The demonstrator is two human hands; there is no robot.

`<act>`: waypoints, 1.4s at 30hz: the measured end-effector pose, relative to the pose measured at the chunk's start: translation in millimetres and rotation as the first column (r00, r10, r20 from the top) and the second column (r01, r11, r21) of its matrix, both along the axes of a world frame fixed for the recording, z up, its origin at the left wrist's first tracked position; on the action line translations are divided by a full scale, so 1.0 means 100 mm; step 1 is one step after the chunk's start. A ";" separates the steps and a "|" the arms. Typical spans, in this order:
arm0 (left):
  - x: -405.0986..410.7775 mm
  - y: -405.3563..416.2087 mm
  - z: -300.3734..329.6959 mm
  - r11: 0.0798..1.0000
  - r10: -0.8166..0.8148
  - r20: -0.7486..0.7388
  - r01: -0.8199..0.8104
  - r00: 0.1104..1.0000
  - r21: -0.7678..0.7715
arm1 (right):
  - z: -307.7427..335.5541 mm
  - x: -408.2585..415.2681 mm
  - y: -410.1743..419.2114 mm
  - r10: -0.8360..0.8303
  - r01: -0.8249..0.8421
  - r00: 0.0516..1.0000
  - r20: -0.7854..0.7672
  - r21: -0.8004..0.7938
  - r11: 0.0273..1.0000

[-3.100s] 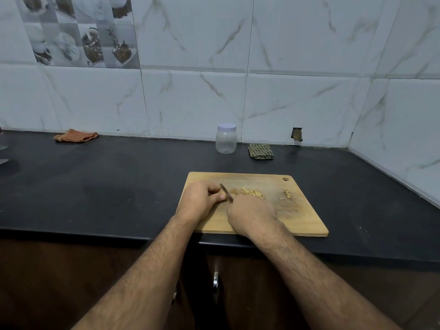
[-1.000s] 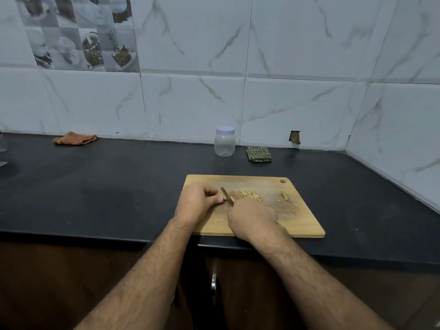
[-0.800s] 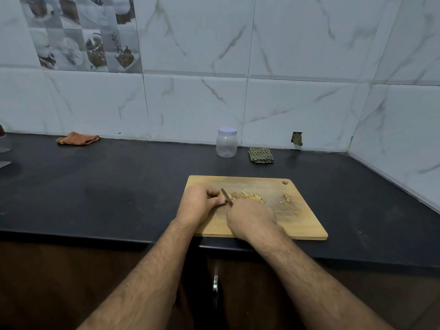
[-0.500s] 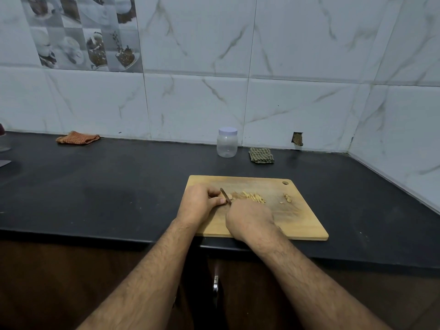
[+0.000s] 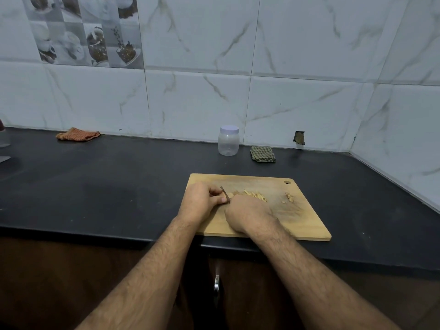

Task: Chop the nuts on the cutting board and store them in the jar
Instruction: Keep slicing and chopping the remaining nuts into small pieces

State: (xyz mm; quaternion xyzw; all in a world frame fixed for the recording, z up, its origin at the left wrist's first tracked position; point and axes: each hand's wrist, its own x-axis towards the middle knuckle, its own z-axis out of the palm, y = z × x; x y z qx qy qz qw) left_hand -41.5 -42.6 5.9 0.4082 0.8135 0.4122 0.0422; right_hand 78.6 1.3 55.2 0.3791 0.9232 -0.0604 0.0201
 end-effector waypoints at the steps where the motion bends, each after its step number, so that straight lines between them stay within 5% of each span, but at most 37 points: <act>1: 0.00 0.00 0.00 1.000 0.003 -0.002 -0.003 1.000 -0.006 | 0.01 -0.01 0.00 0.000 0.000 1.000 0.001 -0.011 1.000; 13: -0.01 0.01 -0.03 0.999 0.042 0.025 -0.042 0.999 0.005 | -0.04 0.12 -0.07 -0.003 0.004 0.994 0.112 -0.004 1.000; 32: -0.03 -0.01 -0.05 1.000 -0.014 0.049 0.014 0.999 -0.007 | 0.01 0.24 -0.08 -0.070 0.069 0.997 -0.034 -0.014 0.997; 42: -0.02 -0.01 -0.04 1.000 -0.029 0.029 0.029 0.999 -0.006 | -0.05 0.04 -0.07 -0.054 0.054 0.998 0.014 0.037 0.998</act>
